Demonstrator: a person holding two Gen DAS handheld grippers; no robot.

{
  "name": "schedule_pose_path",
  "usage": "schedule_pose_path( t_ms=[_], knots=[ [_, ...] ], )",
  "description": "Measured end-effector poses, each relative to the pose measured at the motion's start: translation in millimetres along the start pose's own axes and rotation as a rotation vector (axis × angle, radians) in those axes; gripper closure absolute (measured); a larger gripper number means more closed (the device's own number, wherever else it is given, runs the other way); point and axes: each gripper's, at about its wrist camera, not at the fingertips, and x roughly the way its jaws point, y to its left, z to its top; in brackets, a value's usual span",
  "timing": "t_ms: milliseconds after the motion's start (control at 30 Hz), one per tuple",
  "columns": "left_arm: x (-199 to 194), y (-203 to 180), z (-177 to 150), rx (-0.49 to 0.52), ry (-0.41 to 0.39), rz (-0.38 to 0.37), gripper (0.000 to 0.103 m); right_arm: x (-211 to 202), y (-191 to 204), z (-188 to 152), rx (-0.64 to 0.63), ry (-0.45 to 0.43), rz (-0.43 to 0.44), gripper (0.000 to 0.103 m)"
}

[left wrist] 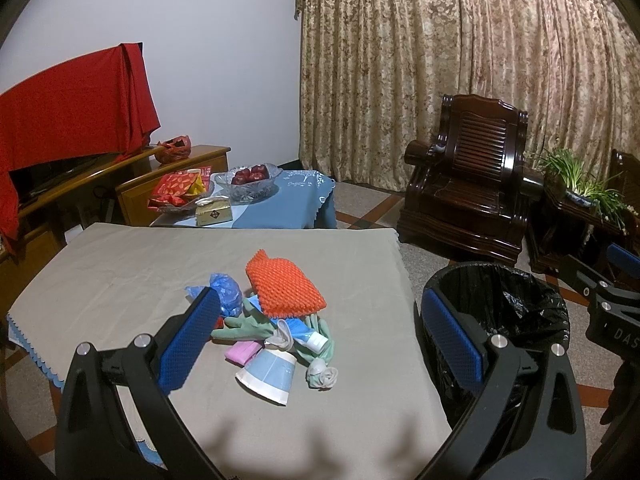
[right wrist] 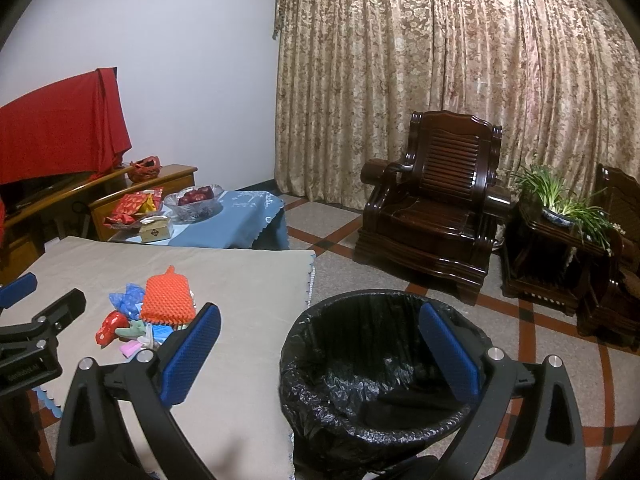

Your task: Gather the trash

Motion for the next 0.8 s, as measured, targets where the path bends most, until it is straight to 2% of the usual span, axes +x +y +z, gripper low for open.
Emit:
schedule_pose_path(
  t_ms=[800],
  knots=[
    [-0.1,0.6,0.1,0.0,-0.001,-0.001,0.005,-1.3,-0.3,0.3,0.0,-0.001,0.002,0.006]
  ],
)
